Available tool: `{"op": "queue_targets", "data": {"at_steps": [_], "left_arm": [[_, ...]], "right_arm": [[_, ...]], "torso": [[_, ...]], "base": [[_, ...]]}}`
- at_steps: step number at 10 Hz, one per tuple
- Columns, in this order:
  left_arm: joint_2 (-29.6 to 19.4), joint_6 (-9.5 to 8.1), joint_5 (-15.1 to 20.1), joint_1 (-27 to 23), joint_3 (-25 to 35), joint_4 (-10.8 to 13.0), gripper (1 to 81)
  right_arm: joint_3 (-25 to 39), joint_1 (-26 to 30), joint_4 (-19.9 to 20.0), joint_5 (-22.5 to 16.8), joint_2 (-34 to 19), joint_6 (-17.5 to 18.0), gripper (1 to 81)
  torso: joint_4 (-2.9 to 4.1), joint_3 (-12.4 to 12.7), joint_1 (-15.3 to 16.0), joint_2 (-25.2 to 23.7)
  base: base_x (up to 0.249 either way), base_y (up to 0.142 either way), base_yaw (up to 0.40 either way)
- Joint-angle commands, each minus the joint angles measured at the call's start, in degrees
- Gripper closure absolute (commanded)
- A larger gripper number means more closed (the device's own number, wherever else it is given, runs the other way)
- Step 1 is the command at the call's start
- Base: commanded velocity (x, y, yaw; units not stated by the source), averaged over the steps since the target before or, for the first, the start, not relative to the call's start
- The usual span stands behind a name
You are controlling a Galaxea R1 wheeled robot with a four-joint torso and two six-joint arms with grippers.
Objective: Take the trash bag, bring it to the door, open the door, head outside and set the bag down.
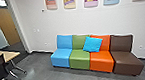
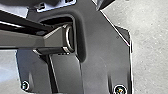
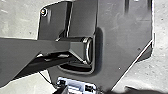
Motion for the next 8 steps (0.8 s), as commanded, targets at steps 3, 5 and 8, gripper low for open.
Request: {"op": "queue_targets", "data": {"at_steps": [3, 5, 8], "left_arm": [[-0.3, 0.11, 4.1, -2.0, 0.3, -0.5, 1.0], [-0.3, 0.11, 4.1, -2.0, 0.3, -0.5, 1.0], [-1.0, -0.15, 4.2, -2.0, 0.4, -0.6, 1.0]], "right_arm": [[0.5, 1.6, -0.2, -3.7, -1.1, -0.2, 1.0], [0.7, 1.6, -0.3, -3.7, -1.1, -0.3, 1.0], [2.3, 1.6, -0.5, -3.7, -1.9, -0.3, 1.0]], "torso": [[0.0, 0.0, 0.0, 0.0], [0.0, 0.0, 0.0, 0.0], [0.0, 0.0, 0.1, 0.0]], "base": [[0.126, 0.0, 0.0], [0.096, 0.0, 0.0], [0.0, 0.0, 0.0]]}}
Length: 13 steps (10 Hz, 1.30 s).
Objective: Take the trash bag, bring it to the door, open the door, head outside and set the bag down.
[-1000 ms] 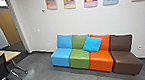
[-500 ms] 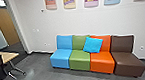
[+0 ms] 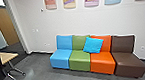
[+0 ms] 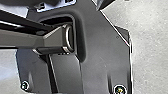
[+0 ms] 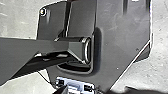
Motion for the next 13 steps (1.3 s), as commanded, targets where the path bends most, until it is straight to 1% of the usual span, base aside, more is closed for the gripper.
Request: {"op": "queue_targets", "data": {"at_steps": [1, 2, 3, 4, 6, 8, 9, 10, 11, 13], "left_arm": [[-1.5, -0.07, 3.7, -1.9, 0.7, -0.5, 1.0], [-2.0, -0.07, 3.7, -1.9, 1.5, -0.6, 1.0], [-3.6, -0.16, 3.7, -1.9, 3.7, -1.0, 1.0], [-5.5, -0.16, 3.7, -2.1, 6.3, -1.8, 1.0], [-11.2, -0.16, 3.7, -2.6, 13.4, -3.9, 1.0], [-15.7, -0.16, 3.4, -2.8, 19.0, -4.4, 1.0], [-17.2, -0.16, 3.5, -3.3, 20.7, -4.6, 1.0], [-18.4, -0.24, 3.5, -3.9, 21.9, -4.9, 1.0], [-19.2, -0.24, 3.6, -4.5, 22.1, -6.3, 1.0], [-20.2, -0.24, 3.8, -5.5, 22.0, -7.9, 1.0]], "right_arm": [[5.0, 1.8, -0.4, -3.8, -3.0, -0.2, 1.0], [7.9, 1.8, -0.5, -3.7, -4.9, -0.2, 1.0], [11.4, 1.9, -0.2, -3.7, -7.3, -0.1, 1.0], [13.5, 1.8, -0.1, -3.6, -8.7, -0.1, 1.0], [17.2, 1.9, 0.0, -3.6, -11.5, 0.3, 1.0], [21.3, 2.2, 0.1, -3.7, -14.4, 0.3, 1.0], [24.1, 2.3, 0.2, -3.8, -16.4, 0.3, 1.0], [26.8, 2.6, 0.2, -3.7, -18.5, 0.3, 1.0], [28.5, 2.9, 0.2, -3.7, -20.3, 0.3, 1.0], [29.6, 3.8, 0.4, -3.7, -23.0, 0.9, 1.0]], "torso": [[0.0, 0.0, 0.0, 0.0], [0.0, 0.0, 0.0, 0.0], [0.0, 0.0, 0.0, 0.0], [0.0, 0.0, 0.0, 0.0], [0.0, 0.0, 0.0, 0.0], [0.0, 0.0, 0.0, 0.0], [0.0, 0.0, 0.0, 0.0], [-1.4, -2.9, 0.0, 0.0], [-2.02, -5.2, 3.6, -5.7], [-2.43, -6.6, 4.0, -6.4]], "base": [[0.0, 0.0, 0.0], [0.0, 0.0, 0.0], [0.0, 0.0, 0.0], [0.0, 0.0, 0.0], [0.0, 0.0, 0.0], [0.0, 0.0, 0.0], [0.0, 0.0, 0.0], [0.0, 0.0, 0.0], [0.0, 0.0, 0.0], [0.0, 0.0, 0.0]]}}
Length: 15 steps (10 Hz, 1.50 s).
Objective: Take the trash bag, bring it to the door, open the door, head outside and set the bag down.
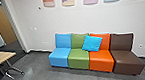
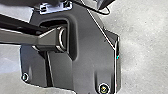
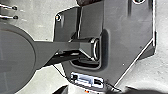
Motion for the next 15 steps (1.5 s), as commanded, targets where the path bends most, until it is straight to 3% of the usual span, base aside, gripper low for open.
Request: {"op": "queue_targets", "data": {"at_steps": [1, 2, 3, 6, 8, 12, 13, 14, 15], "left_arm": [[-2.7, -0.02, 4.0, -4.4, 0.5, -3.3, 1.0], [-3.5, -0.02, 4.1, -5.4, 0.7, -4.6, 1.0], [-4.1, -0.02, 4.4, -6.9, 0.8, -6.4, 1.0], [-4.5, -0.02, 11.4, -12.5, 0.8, -9.0, 1.0], [-4.5, -0.02, 12.1, -15.0, 0.8, -10.3, 1.0], [-4.4, -0.02, 13.1, -19.6, 0.7, -13.6, 1.0], [-4.3, -0.02, 15.0, -20.8, 0.5, -14.6, 1.0], [-4.4, -0.02, 15.5, -21.9, 0.4, -15.1, 1.0], [-4.5, -0.02, 15.5, -22.5, 0.3, -15.6, 1.0]], "right_arm": [[4.0, 3.7, 0.6, -3.5, -6.2, 1.6, 1.0], [6.1, 4.8, 0.7, -3.5, -8.3, 2.4, 1.0], [9.6, 6.2, 0.7, -3.5, -10.9, 2.8, 1.0], [19.0, 11.5, 1.5, -3.9, -17.8, 3.1, 1.0], [20.7, 15.3, 3.5, -8.0, -19.9, 3.5, 1.0], [25.8, 20.6, 4.9, -10.4, -25.2, 3.6, 1.0], [27.6, 21.9, 5.2, -11.5, -27.0, 3.5, 1.0], [29.2, 22.7, 5.3, -11.6, -28.8, 3.6, 1.0], [30.4, 23.7, 5.9, -11.6, -30.5, 3.6, 1.0]], "torso": [[-1.58, -5.2, 3.6, -5.7], [-0.42, -4.4, 4.8, -7.6], [-0.78, -3.4, 6.1, -9.5], [-0.93, -4.9, 9.2, -14.2], [-0.93, -5.0, 11.8, -18.4], [-0.93, -5.0, 17.0, -26.7], [-0.93, -5.0, 18.4, -28.8], [-0.93, -10.0, 19.7, -31.0], [-0.93, -10.7, 20.8, -32.7]], "base": [[0.0, 0.0, 0.0], [0.0, 0.0, 0.0], [0.0, 0.0, 0.0], [0.0, 0.0, 0.0], [0.0, 0.0, 0.0], [0.0, 0.0, 0.0], [0.0, 0.0, 0.0], [0.0, 0.0, 0.0], [0.0, 0.0, 0.0]]}}
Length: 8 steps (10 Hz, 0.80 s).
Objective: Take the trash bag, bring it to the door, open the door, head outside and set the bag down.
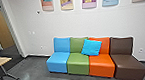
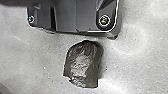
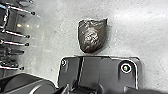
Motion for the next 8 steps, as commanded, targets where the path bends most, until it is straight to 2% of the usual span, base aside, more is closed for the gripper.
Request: {"op": "queue_targets", "data": {"at_steps": [1, 6, 7, 8], "left_arm": [[-1.9, -0.02, 4.9, -6.3, -0.4, -2.3, 1.0], [-0.5, -0.02, 6.0, -9.1, -2.6, -4.2, 1.0], [0.4, -0.02, 6.6, -9.5, -3.8, -4.4, 1.0], [1.7, -0.02, 6.7, -9.7, -5.4, -4.4, 1.0]], "right_arm": [[4.6, 6.6, 2.9, -4.4, -7.8, 0.1, 1.0], [9.6, 12.4, 5.1, -7.8, -13.7, 0.0, 1.0], [10.2, 12.9, 5.1, -7.9, -14.6, 0.1, 1.0], [10.3, 13.3, 5.6, -9.2, -14.7, 0.0, 1.0]], "torso": [[0.0, -5.3, 3.6, -5.6], [0.0, -14.6, 9.9, -15.5], [0.0, -11.2, 11.3, -17.6], [0.0, -12.8, 12.3, -19.1]], "base": [[0.0, 0.0, 0.0], [0.0, 0.0, 0.0], [0.0, 0.0, 0.0], [0.0, 0.0, 0.0]]}}
